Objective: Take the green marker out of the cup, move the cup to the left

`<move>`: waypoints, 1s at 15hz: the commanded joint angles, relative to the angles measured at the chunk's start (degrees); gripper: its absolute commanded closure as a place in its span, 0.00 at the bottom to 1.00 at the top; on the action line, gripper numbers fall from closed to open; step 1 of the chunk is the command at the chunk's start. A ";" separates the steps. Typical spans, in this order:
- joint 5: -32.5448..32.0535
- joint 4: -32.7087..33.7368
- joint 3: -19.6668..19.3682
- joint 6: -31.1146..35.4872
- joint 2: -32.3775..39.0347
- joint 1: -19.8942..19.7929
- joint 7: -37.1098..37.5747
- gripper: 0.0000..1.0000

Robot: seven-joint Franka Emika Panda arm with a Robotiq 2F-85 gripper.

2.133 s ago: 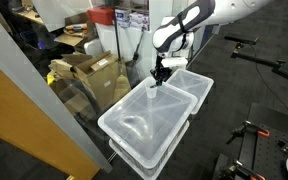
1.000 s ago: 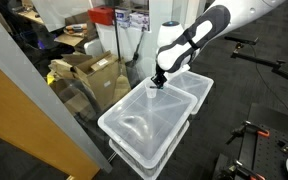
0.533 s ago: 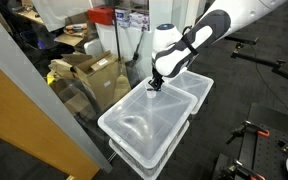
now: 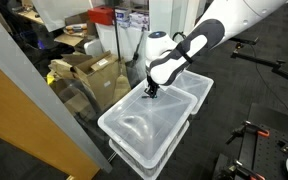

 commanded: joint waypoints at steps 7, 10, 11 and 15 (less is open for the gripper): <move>-3.12 10.33 2.03 -5.97 6.74 1.04 -5.89 0.95; -3.40 13.55 2.72 -8.36 8.63 1.24 -7.31 0.95; -3.39 14.42 2.85 -9.23 9.13 1.34 -7.59 0.95; -2.79 17.46 4.07 -12.97 10.83 0.97 -9.85 0.95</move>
